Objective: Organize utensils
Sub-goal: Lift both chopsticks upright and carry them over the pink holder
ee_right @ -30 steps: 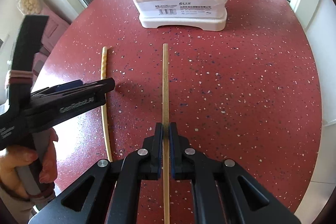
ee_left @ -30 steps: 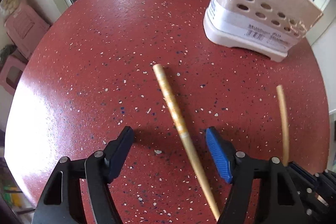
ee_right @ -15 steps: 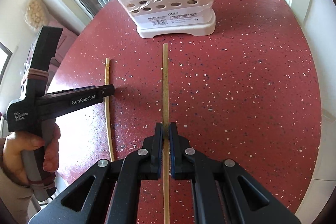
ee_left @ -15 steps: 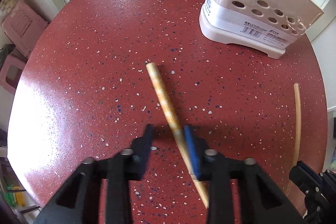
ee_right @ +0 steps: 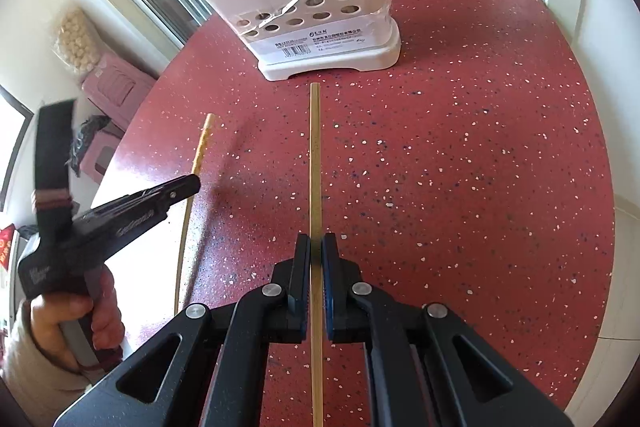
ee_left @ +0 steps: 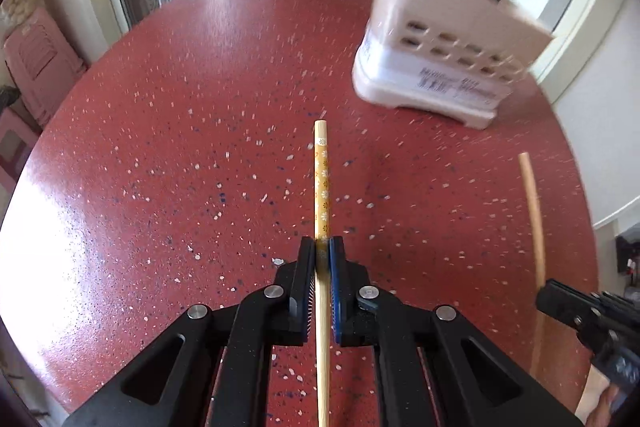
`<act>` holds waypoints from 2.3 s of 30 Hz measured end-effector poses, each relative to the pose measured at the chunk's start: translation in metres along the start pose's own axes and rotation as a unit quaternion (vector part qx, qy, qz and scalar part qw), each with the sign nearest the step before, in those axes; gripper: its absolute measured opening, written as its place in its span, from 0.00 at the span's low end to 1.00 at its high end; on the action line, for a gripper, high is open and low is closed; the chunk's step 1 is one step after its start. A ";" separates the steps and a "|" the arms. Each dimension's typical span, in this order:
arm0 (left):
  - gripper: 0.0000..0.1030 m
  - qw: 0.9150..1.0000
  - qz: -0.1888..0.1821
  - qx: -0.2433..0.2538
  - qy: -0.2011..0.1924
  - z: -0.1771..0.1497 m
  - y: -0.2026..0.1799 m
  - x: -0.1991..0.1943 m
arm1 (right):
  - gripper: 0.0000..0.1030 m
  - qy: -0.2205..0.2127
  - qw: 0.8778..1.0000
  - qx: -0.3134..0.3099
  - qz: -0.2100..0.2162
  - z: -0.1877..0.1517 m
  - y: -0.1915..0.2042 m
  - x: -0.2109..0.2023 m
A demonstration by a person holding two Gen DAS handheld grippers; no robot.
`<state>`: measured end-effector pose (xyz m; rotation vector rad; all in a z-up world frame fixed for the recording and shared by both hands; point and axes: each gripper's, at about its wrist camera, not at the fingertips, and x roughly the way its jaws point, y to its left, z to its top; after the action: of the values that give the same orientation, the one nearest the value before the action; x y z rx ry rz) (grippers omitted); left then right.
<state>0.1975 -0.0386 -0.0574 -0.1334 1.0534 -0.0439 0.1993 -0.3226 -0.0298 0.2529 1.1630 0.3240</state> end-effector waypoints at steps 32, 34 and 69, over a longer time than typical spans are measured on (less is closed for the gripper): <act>0.36 0.978 -0.074 0.041 -0.188 0.024 0.000 -0.106 | 0.06 -0.084 0.996 -0.009 0.024 0.038 0.012 -0.057; 0.36 0.977 -0.079 0.042 -0.193 0.030 -0.001 -0.109 | 0.06 -0.092 0.995 -0.010 0.027 0.043 0.012 -0.061; 0.36 0.944 -0.112 0.012 -0.309 0.247 -0.022 -0.062 | 0.06 -0.306 0.950 -0.069 -0.004 0.245 0.026 -0.057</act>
<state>0.3819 -0.0326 0.1190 -0.2268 0.4050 -0.2082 0.4026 -0.3275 0.1208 0.2049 0.5257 0.2883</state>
